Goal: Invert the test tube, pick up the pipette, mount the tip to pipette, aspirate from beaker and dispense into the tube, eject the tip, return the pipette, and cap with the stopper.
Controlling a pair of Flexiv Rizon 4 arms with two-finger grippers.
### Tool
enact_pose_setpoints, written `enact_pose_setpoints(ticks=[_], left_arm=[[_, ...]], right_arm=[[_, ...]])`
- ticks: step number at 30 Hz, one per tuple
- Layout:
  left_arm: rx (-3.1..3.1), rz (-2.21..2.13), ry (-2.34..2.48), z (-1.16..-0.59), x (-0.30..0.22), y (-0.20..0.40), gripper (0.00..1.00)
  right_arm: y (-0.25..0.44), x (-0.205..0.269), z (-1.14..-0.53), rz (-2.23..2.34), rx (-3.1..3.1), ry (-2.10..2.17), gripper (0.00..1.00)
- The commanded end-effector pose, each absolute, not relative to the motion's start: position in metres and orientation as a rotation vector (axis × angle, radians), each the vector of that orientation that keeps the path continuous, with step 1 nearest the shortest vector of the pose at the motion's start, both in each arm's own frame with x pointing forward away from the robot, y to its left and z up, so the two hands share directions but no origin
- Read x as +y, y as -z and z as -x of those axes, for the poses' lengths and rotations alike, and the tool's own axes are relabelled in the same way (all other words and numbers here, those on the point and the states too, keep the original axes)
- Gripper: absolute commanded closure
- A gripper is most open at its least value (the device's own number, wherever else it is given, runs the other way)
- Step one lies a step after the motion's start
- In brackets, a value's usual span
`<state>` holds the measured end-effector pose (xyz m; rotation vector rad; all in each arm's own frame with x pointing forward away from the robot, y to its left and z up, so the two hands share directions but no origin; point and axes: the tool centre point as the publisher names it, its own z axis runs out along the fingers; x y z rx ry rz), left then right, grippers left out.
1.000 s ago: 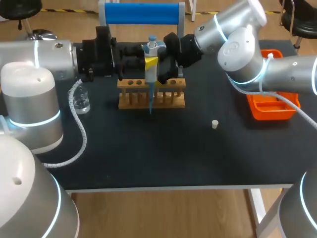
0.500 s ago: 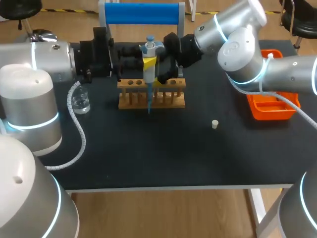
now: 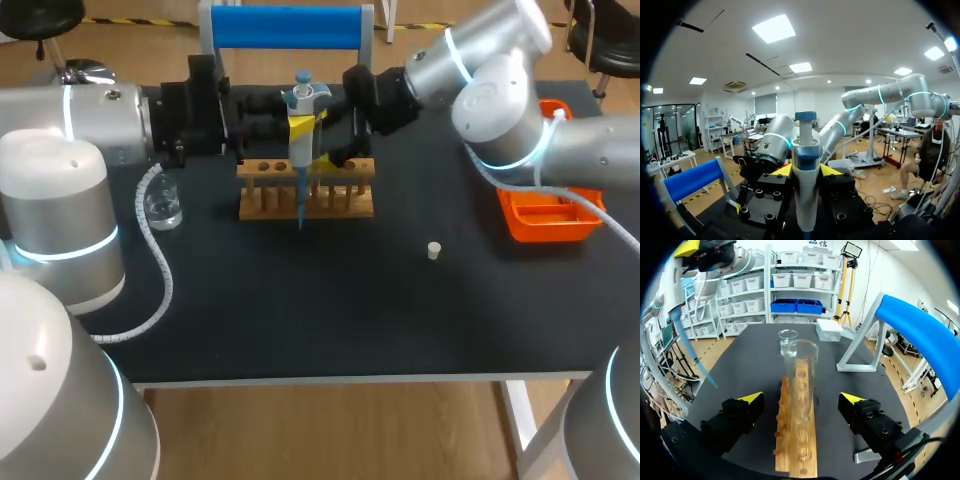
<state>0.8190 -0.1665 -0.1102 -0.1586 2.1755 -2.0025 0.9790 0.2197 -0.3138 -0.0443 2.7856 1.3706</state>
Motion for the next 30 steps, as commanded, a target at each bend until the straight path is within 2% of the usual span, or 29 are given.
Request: enact_pose_setpoints(ticks=[1,14,30], left_arm=[[2.17,0.16,2.003,-0.818,-0.166,0.11,1.0],[2.17,0.16,2.003,-0.818,-0.166,0.11,1.0],[2.17,0.16,2.003,-0.818,-0.166,0.11,1.0]], right_arm=[[0.298,0.18,-0.951,0.038,2.742,-1.397,0.0],[0.252,0.124,-0.884,0.081,2.562,-1.658,0.0],[0.21,0.149,-0.831,0.196,2.375,-2.021,0.0]])
